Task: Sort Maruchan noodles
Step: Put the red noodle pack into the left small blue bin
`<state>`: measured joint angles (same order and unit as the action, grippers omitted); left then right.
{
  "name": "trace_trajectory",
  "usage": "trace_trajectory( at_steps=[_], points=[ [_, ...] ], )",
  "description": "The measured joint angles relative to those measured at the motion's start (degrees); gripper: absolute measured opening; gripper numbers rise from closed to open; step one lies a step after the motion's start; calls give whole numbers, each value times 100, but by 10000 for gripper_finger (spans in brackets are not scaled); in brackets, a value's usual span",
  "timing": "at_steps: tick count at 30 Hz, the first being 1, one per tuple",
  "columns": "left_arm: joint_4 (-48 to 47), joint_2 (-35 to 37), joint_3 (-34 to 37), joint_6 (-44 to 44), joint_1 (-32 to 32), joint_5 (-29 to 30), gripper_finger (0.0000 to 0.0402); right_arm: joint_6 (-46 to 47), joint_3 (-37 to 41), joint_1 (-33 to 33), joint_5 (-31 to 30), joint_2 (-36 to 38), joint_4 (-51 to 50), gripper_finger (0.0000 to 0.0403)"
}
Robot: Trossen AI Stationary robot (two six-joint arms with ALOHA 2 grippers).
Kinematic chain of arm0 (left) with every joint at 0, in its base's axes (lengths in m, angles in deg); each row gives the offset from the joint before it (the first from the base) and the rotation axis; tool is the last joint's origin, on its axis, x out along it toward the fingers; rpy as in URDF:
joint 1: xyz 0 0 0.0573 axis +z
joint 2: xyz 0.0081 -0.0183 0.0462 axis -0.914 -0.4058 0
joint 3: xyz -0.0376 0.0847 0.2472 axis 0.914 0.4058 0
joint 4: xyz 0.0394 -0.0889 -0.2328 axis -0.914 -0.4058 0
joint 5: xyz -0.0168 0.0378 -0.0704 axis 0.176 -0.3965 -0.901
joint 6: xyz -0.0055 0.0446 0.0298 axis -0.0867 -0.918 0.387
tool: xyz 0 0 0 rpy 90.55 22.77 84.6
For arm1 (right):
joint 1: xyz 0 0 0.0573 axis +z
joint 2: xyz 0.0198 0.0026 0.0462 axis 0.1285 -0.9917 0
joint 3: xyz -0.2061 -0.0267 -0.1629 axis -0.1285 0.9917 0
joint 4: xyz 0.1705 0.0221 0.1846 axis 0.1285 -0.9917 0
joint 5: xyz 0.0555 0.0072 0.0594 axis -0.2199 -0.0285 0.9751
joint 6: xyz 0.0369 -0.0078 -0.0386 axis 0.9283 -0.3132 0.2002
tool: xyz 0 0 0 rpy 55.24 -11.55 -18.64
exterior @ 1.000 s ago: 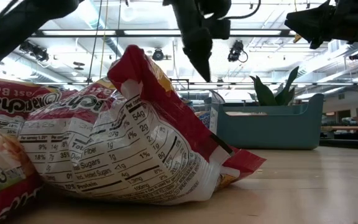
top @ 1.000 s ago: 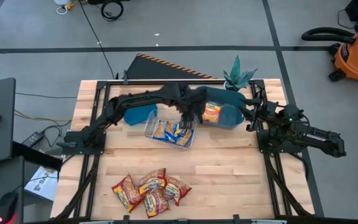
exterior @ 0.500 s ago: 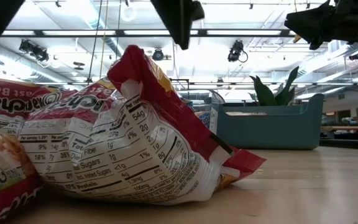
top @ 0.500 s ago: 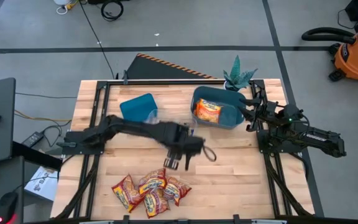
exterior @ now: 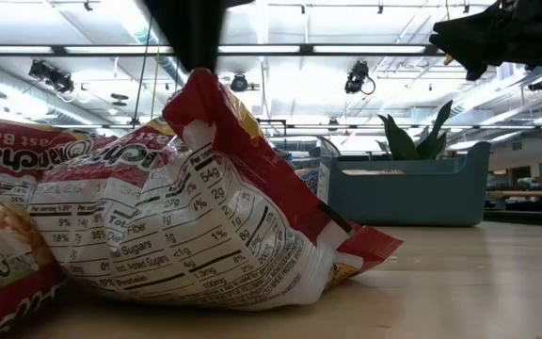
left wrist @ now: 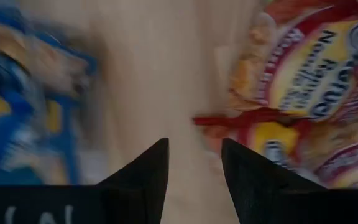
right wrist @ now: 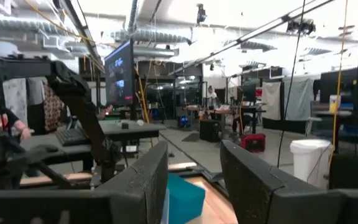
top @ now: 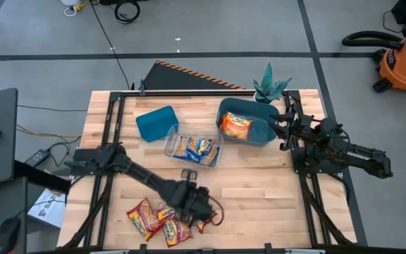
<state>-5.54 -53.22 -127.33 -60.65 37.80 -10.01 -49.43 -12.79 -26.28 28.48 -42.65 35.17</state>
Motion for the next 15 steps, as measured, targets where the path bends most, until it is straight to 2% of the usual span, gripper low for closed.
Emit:
trace_trajectory(
  at_steps=[3,7,12,15],
  points=[
    [35,42,289,863,-278,-161,155,-22,0,0,-16,-4,-30,153],
    [-23,55,231,1784,-633,-266,155,-24,0,0,-51,-9,-24,153],
    [-691,68,175,2549,-973,-73,152,-4,0,0,-45,-9,-27,153],
    [-948,68,177,2843,-1081,-1,136,20,0,0,-45,-9,-29,153]
  ],
)
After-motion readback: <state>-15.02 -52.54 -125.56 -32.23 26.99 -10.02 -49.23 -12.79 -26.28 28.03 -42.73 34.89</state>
